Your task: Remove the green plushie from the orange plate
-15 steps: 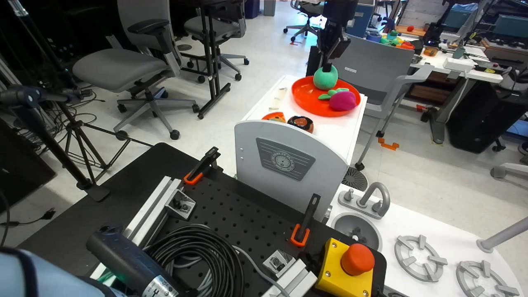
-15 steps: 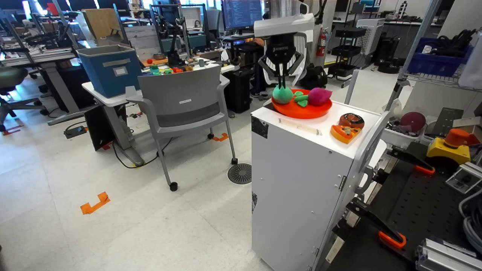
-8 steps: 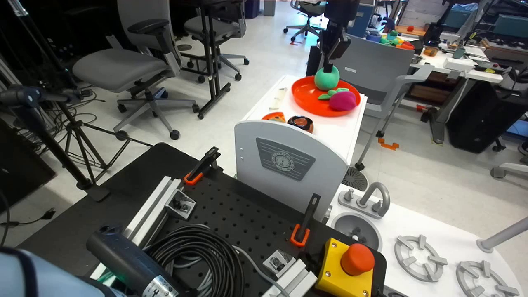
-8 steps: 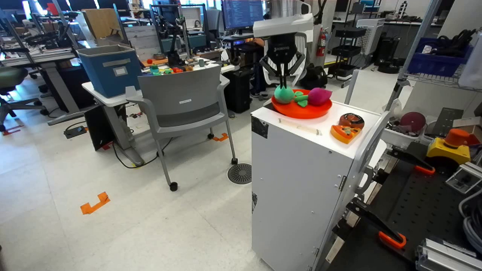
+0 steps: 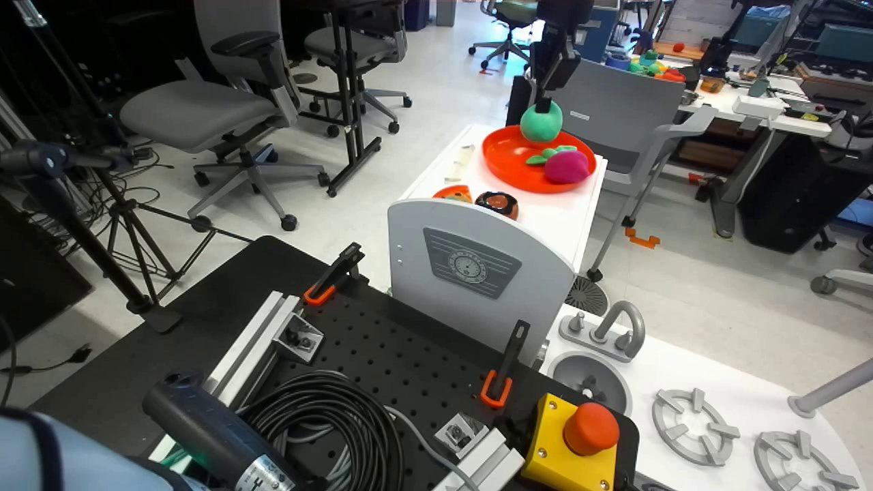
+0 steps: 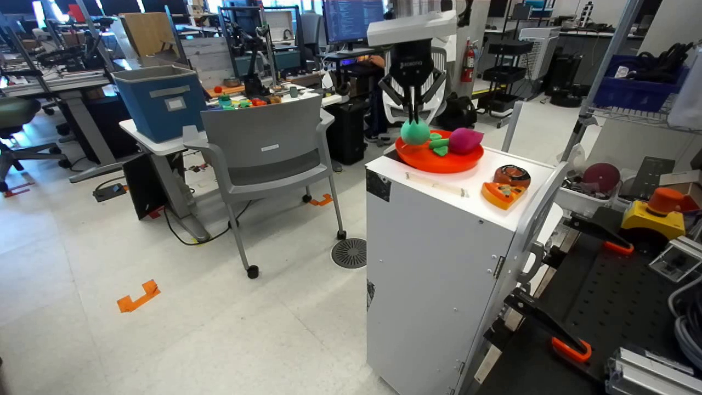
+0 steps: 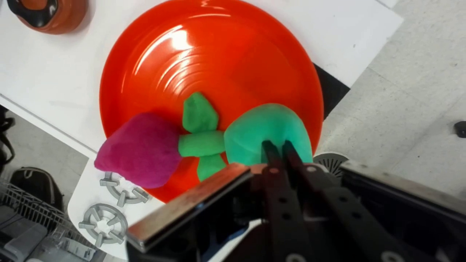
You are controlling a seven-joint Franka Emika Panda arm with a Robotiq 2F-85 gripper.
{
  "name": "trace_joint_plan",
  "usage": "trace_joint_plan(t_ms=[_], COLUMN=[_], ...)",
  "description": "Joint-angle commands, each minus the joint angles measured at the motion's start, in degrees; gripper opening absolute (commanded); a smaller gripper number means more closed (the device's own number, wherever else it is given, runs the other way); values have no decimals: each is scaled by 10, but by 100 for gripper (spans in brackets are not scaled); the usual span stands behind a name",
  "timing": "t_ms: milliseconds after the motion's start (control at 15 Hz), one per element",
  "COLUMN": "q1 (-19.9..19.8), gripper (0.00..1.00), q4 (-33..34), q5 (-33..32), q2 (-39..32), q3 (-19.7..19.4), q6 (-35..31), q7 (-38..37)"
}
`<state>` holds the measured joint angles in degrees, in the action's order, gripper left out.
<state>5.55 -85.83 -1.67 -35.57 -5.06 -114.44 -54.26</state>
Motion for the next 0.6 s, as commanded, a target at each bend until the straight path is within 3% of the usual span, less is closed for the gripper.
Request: trace_joint_plan(t_ms=[0, 533], q1=[9, 5], gripper=[1, 1], q4=[-33, -111], q5=[-7, -10], q2=[39, 115], q3=[-7, -4], q6=[5, -16], q7=[-17, -22])
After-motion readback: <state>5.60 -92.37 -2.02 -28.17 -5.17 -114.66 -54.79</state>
